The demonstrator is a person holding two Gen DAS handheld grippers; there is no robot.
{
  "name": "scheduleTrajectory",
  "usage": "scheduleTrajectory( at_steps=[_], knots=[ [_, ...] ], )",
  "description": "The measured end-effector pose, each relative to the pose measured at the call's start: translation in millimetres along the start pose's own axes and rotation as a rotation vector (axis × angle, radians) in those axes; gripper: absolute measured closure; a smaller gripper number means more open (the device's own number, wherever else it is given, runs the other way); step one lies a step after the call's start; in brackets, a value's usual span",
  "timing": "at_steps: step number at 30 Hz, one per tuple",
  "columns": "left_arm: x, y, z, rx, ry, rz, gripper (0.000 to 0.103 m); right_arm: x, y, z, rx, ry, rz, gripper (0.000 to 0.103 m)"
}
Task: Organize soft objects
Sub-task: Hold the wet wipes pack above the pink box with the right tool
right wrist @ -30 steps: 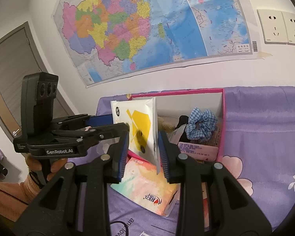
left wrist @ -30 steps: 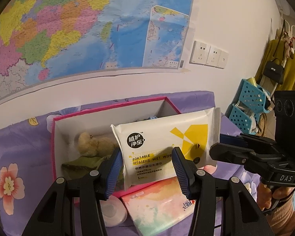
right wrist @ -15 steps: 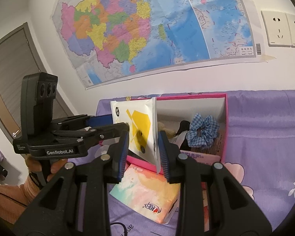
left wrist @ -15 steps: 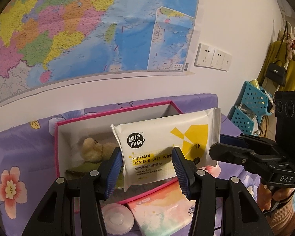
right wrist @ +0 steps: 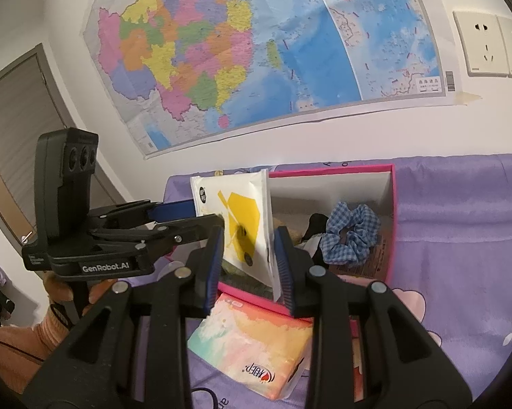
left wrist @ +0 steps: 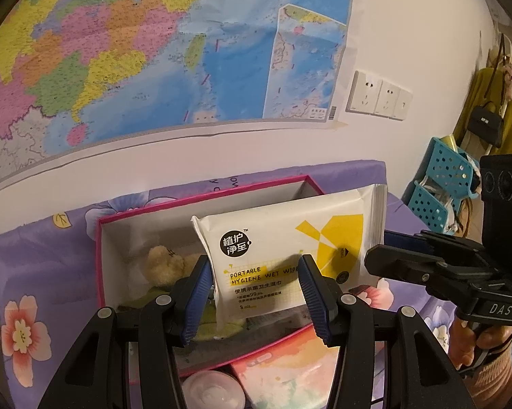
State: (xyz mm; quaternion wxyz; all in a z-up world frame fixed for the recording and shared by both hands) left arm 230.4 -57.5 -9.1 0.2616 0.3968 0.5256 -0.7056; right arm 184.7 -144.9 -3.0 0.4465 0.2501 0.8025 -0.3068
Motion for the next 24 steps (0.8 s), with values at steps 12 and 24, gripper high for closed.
scheduleTrajectory(
  at_steps=[12,24],
  knots=[
    [-1.0,13.2,-6.0,-0.020,0.010,-0.022,0.051,-1.2,15.0,12.7,0.009,0.031,-0.009,0.069],
    [-1.4,25.6,-13.1,-0.040,0.018,-0.044,0.051,-0.1,24.4,18.9,0.024,0.047,-0.024,0.069]
  ],
)
Point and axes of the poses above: each gripper's, at about its wrist camera, not at the fingertips, and y roughly the way its jaws point, z to its right, x to its underside, the point moved 10 cm from there along y, roughly the way its jaws point, and after that the axes turned 12 degrees about z, right-handed, at the moved point
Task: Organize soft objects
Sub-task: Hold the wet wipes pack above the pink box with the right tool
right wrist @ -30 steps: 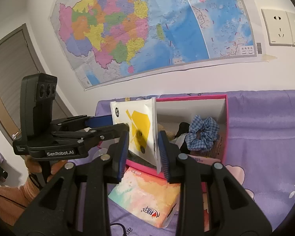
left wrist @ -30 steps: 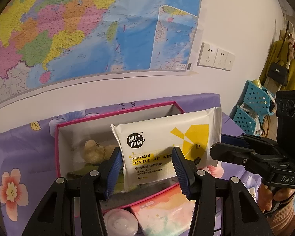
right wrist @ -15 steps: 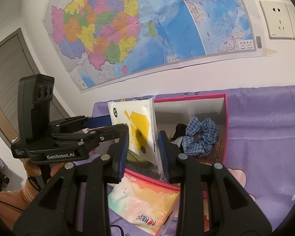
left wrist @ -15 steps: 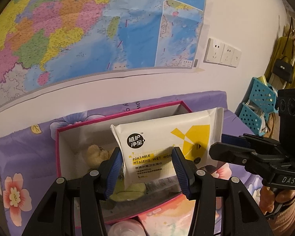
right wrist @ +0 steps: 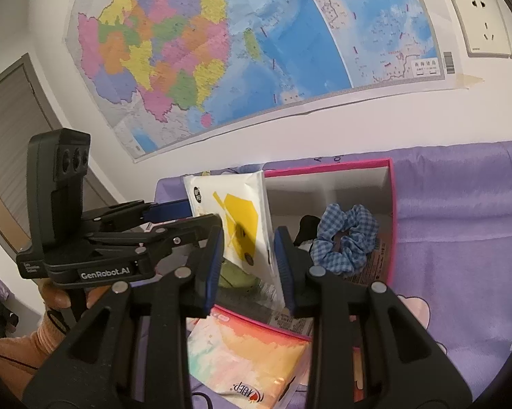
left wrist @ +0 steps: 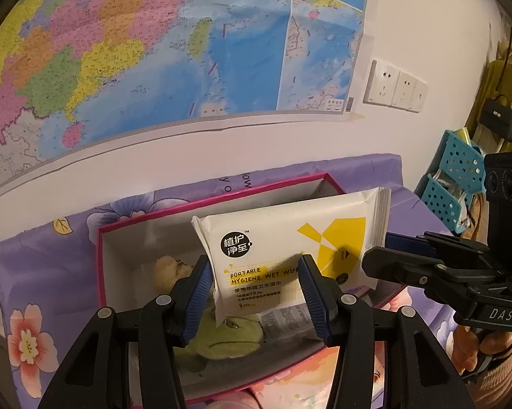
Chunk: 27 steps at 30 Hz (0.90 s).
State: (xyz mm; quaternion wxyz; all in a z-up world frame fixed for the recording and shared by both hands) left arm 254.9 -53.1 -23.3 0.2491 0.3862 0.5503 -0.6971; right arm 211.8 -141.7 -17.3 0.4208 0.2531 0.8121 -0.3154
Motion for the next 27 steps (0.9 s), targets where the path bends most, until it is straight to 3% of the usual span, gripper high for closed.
scheduleTrajectory(
  at_steps=[27],
  knots=[
    [6.9,24.9,-15.5,-0.041,0.002,-0.069,0.051,9.0,23.4,15.1,0.033,0.064,-0.045,0.069]
  ],
)
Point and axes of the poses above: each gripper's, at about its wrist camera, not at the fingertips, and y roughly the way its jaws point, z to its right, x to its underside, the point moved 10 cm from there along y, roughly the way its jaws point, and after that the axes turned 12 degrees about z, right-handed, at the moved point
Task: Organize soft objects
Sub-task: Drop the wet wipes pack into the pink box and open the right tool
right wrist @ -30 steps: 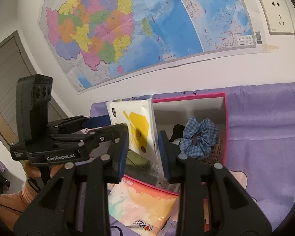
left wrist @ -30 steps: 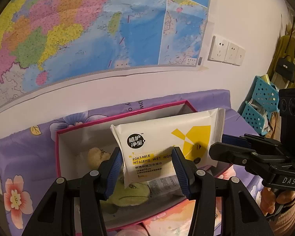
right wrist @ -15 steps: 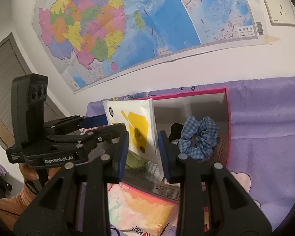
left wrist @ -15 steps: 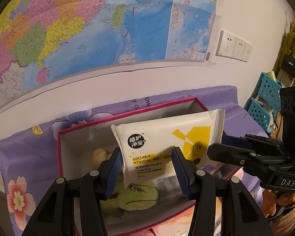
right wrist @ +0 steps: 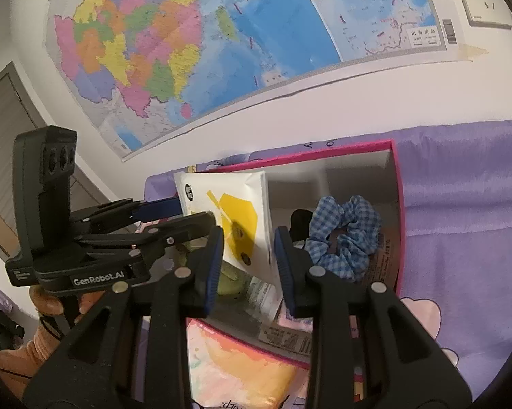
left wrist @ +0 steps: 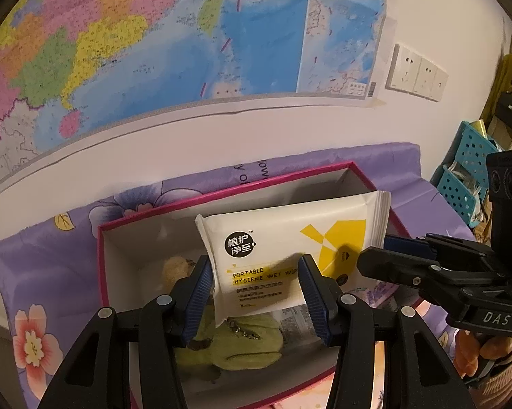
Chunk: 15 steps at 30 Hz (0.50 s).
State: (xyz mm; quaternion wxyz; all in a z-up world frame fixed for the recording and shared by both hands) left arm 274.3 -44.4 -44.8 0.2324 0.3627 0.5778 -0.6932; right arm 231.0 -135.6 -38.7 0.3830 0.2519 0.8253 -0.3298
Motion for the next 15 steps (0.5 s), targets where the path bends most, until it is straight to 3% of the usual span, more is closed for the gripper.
scheduleTrajectory(
  at_steps=[6,10,15],
  knots=[
    [-0.5,5.1,-5.5,-0.022,-0.016,-0.014,0.051,0.3,10.7,7.4,0.039,0.017,-0.007,0.069],
    [-2.1,-1.2,-8.9,-0.019,-0.036,0.009,0.051,-1.7,7.4,11.9,0.074,0.006,0.014,0.051],
    [-3.6,-27.5,-4.1,0.000,-0.032,0.093,0.047,-1.7,-7.7,7.3,0.083,-0.035,0.037,0.050]
  ],
)
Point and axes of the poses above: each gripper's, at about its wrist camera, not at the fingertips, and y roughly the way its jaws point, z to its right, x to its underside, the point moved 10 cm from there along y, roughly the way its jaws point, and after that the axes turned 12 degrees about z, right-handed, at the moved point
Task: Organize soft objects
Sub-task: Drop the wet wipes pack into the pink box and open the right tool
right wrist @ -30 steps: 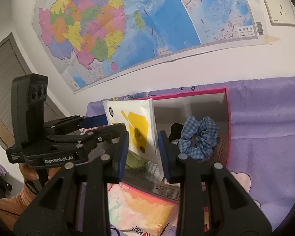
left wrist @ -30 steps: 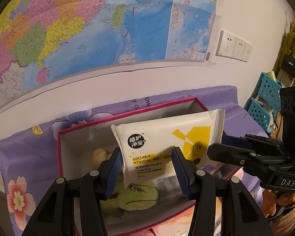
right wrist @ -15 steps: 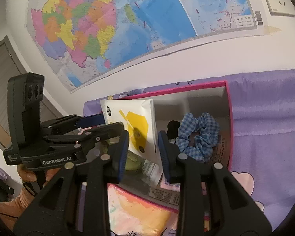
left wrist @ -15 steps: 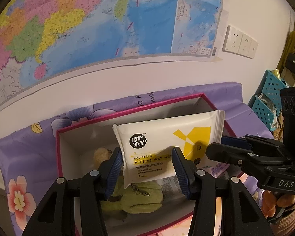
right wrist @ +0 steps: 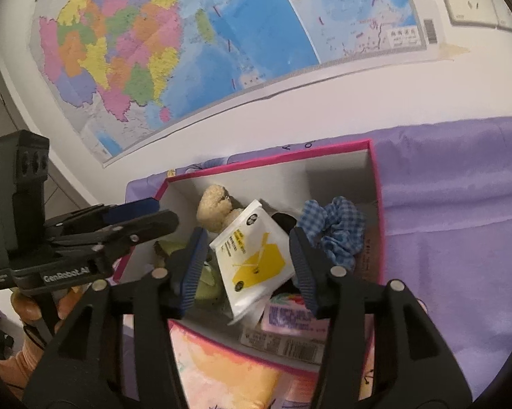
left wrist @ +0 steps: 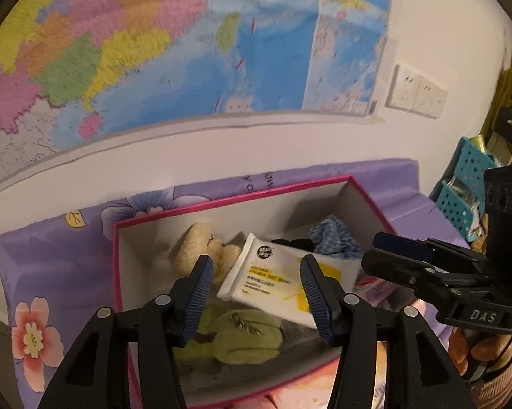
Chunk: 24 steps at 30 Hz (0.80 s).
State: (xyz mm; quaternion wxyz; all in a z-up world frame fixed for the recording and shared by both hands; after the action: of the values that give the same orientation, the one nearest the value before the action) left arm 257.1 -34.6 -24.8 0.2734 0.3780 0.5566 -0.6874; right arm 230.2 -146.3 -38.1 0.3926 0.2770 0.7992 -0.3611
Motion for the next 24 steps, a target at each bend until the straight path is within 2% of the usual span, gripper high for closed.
scheduleTrajectory(
  at_steps=[4,7,9,11,12,13,16,24],
  knots=[
    [-1.6,-30.5,4.4,-0.005,0.017,0.087,0.035,3.8,-22.9,-10.0,0.000,-0.065,0.037,0.041],
    [2.4,-53.9,7.5,0.001,0.012,0.140,0.028,12.5,-41.3,-19.1,0.014,-0.124,0.069,0.039],
    [9.3,-71.5,9.8,0.009,0.006,0.178,0.018,18.7,-53.1,-23.3,0.025,-0.157,0.097,0.034],
    [16.8,-83.9,10.7,0.017,0.002,0.198,0.012,29.7,-66.1,-30.0,0.038,-0.191,0.115,0.021],
    [21.9,-89.8,10.2,0.011,-0.007,0.208,0.004,38.4,-72.3,-33.4,0.046,-0.211,0.120,0.018],
    [28.7,-94.6,10.2,0.004,-0.014,0.214,0.000,44.8,-75.6,-35.2,0.052,-0.223,0.116,0.013],
    [51.1,-102.0,9.2,-0.040,-0.023,0.199,0.000,69.2,-82.4,-39.9,0.083,-0.262,0.093,0.012],
    [115.8,-106.4,7.1,-0.118,-0.101,0.100,0.000,117.4,-93.9,-41.7,0.123,-0.241,0.048,0.011]
  ],
)
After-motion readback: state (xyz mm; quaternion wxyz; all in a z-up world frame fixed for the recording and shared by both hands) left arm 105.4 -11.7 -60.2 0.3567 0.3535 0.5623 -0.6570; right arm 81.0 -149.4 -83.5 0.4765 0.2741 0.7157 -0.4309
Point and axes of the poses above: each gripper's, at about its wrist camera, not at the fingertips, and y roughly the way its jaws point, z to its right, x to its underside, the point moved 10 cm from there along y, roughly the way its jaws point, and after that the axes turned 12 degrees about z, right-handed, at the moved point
